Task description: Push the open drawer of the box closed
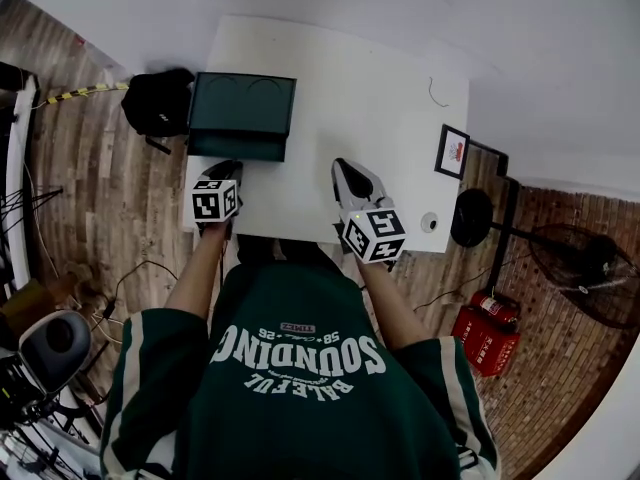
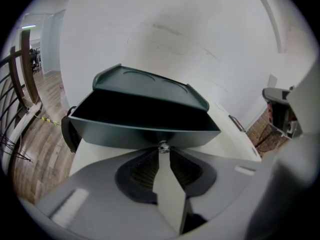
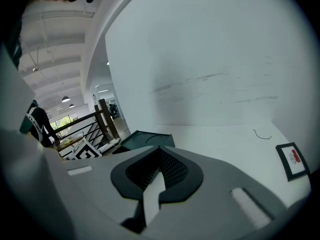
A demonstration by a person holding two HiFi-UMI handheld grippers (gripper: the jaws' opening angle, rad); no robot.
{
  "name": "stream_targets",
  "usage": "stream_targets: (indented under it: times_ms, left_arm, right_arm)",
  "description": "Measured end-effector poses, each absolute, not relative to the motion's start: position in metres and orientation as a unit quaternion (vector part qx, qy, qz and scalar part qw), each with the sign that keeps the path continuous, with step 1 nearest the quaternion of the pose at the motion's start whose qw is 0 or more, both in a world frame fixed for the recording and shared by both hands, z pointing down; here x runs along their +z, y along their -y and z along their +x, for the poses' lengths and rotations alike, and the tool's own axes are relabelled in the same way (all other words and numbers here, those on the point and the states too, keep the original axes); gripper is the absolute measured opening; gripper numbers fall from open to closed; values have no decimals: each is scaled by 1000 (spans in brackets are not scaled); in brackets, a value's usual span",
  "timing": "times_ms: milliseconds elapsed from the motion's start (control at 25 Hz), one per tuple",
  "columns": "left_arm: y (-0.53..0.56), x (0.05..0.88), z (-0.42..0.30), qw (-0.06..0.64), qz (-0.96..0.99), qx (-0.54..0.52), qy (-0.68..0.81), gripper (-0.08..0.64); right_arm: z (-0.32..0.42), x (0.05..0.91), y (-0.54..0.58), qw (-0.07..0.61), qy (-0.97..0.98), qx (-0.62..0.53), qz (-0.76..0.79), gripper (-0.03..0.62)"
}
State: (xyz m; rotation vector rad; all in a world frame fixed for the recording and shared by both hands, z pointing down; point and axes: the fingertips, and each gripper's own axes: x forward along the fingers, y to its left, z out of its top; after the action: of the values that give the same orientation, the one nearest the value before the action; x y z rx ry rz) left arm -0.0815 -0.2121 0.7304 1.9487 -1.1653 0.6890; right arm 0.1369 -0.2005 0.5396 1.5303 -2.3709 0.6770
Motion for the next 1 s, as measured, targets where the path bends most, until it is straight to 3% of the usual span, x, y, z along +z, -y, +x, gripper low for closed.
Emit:
stream_targets:
  times_ms: [1000]
  left_arm:
    - [273, 730, -73, 380, 760, 251, 464, 124]
  right_arm:
    - [162, 546, 210, 114, 790, 244, 551, 2]
